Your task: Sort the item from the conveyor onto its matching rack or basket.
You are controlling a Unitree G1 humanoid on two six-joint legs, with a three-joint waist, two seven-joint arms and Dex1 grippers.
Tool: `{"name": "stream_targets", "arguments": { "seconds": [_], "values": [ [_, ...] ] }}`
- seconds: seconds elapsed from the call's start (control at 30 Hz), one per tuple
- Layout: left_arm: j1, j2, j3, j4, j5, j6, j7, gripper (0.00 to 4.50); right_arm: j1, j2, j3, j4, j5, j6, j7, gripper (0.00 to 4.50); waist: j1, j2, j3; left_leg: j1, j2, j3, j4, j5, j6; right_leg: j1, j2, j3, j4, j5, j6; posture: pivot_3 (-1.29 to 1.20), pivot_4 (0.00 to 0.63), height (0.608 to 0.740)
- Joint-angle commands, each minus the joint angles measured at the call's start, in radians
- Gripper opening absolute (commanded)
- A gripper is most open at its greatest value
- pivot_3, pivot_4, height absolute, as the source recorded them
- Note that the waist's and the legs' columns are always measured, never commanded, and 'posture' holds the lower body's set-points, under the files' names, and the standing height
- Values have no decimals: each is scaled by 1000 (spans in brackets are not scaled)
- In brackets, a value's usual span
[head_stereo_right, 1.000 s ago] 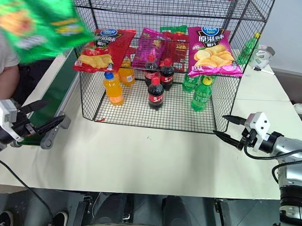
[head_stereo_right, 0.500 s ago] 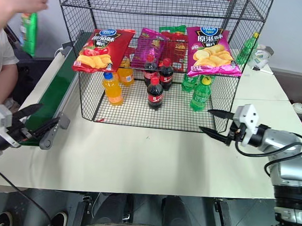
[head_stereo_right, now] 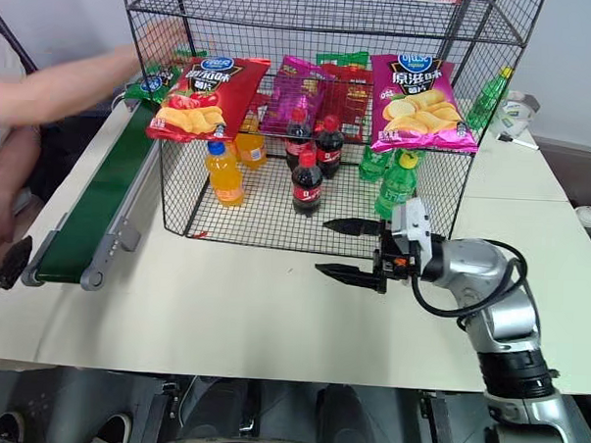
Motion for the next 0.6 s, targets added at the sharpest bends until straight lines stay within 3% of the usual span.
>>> {"name": "stream_targets", "arguments": {
  "seconds": [0.03,0.27,0.6],
  "values": [
    [21,-32,46,-66,9,-33,63,4500,-34,20,17,23,-16,-58,32,3547,-1,0,0,0,0,0,0,0,0,0,0,0,0,0,0,0,150,739],
    [94,-126,-36,-140,1,-30,58,4500,-53,26,80,128,-164,-239,65,3547,-3,0,0,0,0,0,0,0,0,0,0,0,-1,0,0,0,150,739],
    [72,-78,-37,-67,5,-48,40,4500,-64,34,86,132,-184,-242,21,3547,-2,0,0,0,0,0,0,0,0,0,0,0,-1,0,0,0,150,739]
  ]
}}
